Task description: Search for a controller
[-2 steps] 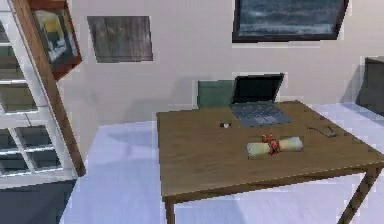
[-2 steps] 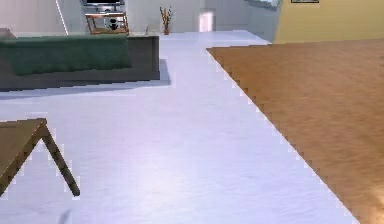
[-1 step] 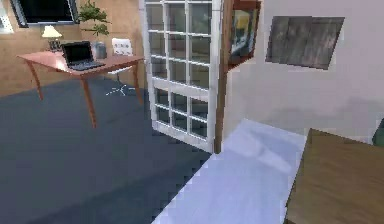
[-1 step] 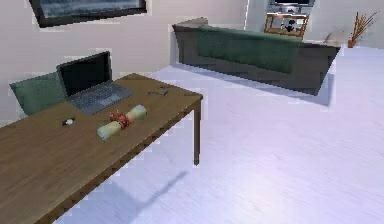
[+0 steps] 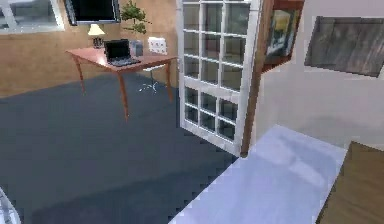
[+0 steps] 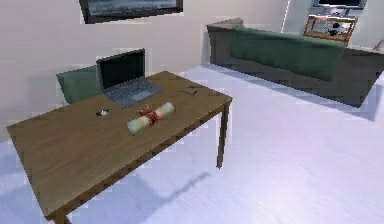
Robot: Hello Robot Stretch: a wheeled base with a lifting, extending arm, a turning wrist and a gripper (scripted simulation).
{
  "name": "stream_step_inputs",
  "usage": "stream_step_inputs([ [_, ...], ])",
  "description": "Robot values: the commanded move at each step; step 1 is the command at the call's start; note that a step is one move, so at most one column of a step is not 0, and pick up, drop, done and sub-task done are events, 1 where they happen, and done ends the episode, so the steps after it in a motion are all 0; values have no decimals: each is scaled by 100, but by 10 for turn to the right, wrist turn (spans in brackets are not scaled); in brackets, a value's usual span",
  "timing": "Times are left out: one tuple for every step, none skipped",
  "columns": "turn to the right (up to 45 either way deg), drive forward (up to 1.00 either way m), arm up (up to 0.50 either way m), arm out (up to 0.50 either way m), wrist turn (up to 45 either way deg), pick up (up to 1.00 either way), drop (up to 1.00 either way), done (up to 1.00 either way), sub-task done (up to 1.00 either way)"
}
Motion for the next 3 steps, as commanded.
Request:
stream_step_inputs([
  [0, 60, 0, 0, 0, 0, 0, 0, 0],
  [-420, 0, 0, 0, 0, 0, 0, 0, 0],
  [0, 100, 0, 0, 0, 0, 0, 0, 0],
])
